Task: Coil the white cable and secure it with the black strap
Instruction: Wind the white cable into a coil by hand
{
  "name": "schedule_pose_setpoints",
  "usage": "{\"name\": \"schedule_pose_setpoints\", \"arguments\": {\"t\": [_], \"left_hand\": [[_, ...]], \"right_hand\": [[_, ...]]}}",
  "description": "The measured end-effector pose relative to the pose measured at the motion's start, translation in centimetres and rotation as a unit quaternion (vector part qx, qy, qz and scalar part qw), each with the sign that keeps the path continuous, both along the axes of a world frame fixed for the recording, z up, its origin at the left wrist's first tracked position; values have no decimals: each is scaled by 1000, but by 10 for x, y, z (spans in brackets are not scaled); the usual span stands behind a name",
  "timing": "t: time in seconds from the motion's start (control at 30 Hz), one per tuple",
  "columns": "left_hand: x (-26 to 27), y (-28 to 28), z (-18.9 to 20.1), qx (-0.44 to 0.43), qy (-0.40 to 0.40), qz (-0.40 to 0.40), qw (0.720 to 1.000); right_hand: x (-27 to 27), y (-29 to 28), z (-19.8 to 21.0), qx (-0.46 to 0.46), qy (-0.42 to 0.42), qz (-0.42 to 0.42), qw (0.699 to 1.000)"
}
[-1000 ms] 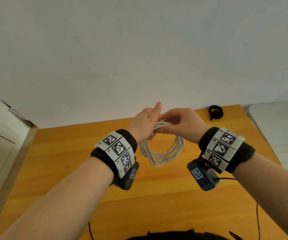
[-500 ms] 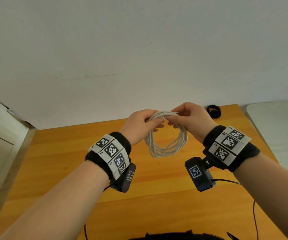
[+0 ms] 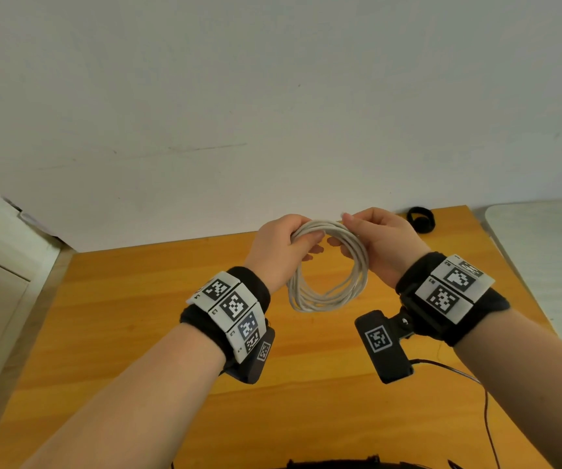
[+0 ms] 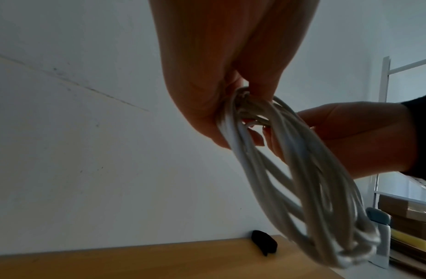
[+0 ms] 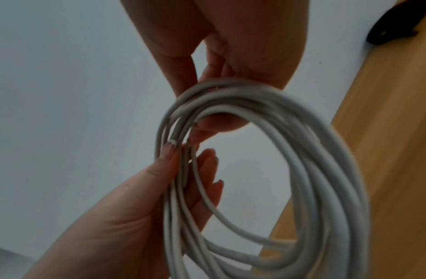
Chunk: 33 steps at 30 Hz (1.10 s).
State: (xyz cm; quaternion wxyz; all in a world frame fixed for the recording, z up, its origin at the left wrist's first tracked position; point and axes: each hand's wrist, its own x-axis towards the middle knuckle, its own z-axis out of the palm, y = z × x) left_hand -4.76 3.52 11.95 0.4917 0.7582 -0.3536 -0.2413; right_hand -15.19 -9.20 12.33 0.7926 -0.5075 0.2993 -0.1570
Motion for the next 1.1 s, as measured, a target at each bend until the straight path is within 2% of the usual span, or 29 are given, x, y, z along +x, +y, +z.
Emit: {"name": "schedule_pose_setpoints", "arguments": {"t": [0.1,0.17,0.3,0.37,0.4,0.47,0.5,0.57,0.73,0.93,1.1], "left_hand": [[2,2,0,35,-11,3,999],[3,5,0,54,-27,3,998],[3,6,1,78,-31,4,996],[3,7,2,70,43,-4,997],[4,9,4,55,112,-1,992],[4,12,10,30,256,7,966],[6,14,12,28,300,5,953],[8,17,15,44,325,-12,945],[14,23,18,98,322,-53,940],[12,28,11,69,216,-58,972],[9,33,6,71,140,-99,983]], "right_hand": [[2,3,-3,24,-24,8,999],[3,7,-3,5,-16,25,1000],[6,16,-2,-140,40,39,989],[7,17,-2,-167,46,22,985],[8,17,-2,-164,44,13,985],[7,19,-2,-153,34,-3,988],[7,20,-2,-153,29,-8,988],[7,23,-3,-165,23,-16,986],[8,28,-7,-146,8,-28,989],[5,30,-12,-112,6,38,993],[5,39,-6,-193,127,104,967]]}}
